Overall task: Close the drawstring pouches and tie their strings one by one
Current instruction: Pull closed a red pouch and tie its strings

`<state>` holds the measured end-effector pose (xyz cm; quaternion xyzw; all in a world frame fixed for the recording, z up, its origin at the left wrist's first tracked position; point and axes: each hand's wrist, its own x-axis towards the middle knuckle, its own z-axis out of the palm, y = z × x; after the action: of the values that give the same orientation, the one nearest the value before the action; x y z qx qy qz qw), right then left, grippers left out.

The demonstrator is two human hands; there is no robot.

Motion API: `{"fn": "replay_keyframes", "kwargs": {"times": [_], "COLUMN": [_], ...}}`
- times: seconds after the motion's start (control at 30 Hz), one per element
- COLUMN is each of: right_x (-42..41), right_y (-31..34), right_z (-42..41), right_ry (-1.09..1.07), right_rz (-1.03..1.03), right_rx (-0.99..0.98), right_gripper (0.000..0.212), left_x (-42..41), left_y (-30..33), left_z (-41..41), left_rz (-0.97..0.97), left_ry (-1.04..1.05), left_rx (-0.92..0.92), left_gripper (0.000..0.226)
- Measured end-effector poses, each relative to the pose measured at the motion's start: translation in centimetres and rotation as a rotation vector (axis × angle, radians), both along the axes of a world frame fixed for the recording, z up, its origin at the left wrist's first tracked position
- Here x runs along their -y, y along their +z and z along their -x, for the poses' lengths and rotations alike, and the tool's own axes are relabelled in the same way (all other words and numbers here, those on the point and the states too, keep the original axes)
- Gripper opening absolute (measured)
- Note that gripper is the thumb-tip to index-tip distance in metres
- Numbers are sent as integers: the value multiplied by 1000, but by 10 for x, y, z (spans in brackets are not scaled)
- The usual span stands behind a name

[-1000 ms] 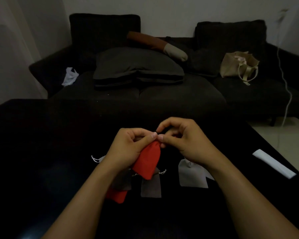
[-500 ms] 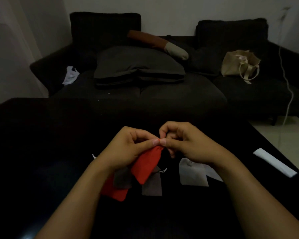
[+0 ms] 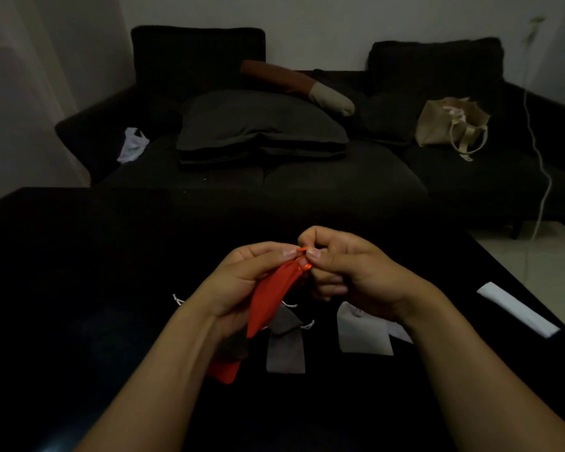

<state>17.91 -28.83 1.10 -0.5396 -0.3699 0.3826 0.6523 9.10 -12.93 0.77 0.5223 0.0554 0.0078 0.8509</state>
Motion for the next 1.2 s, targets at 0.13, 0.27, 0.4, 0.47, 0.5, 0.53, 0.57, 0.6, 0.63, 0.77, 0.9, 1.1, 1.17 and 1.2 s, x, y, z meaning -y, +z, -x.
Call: {"fn": "replay_keyframes", "kwargs": {"times": [0.13, 0.27, 0.4, 0.47, 0.5, 0.53, 0.57, 0.6, 0.63, 0.77, 0.9, 1.1, 1.17, 1.2], "right_x": [1, 1, 7, 12, 13, 14, 14, 13, 10, -1, 2, 4, 2, 1], "right_y": [2, 2, 3, 7, 9, 12, 14, 16, 17, 15, 12, 6, 5, 5], "right_z": [0, 0, -6, -9, -10, -10, -9, -7, -5, 1, -1, 1, 1, 1], "right_ry": [-10, -100, -300, -354, -371, -389, -408, -425, -435, -433, -492, -464, -514, -531], "right_rz": [-5, -1, 88, 182, 219, 248, 269, 281, 283, 262, 240, 136, 141, 139], "right_rx": [21, 128, 267, 392, 454, 528, 619, 718, 807, 1041, 843, 350, 286, 268], "right_gripper": [6, 4, 24, 20, 15, 11, 8, 6, 5, 6, 7, 10, 5, 2], "left_x": [2, 3, -3, -6, -8, -8, -9, -8, -8, -7, -10, -7, -5, -4], "left_y": [-3, -2, -1, -1, -2, -3, -4, -5, -6, -8, -6, -4, -7, -9], "left_z": [-3, -6, -6, -7, -8, -8, -8, -8, -8, -5, -2, -5, -7, -8], "left_rz": [29, 91, 17, -67, -124, -197, -279, -363, -447, -637, -627, -445, -431, -445], "left_ry": [28, 109, 200, 274, 307, 333, 354, 369, 373, 233, 81, 93, 142, 173], "left_rx": [-26, -39, -20, 11, 31, 52, 77, 104, 129, 160, 150, 195, 218, 229], "left_gripper": [13, 23, 24, 20, 20, 21, 20, 19, 18, 19, 27, 31, 27, 24]}}
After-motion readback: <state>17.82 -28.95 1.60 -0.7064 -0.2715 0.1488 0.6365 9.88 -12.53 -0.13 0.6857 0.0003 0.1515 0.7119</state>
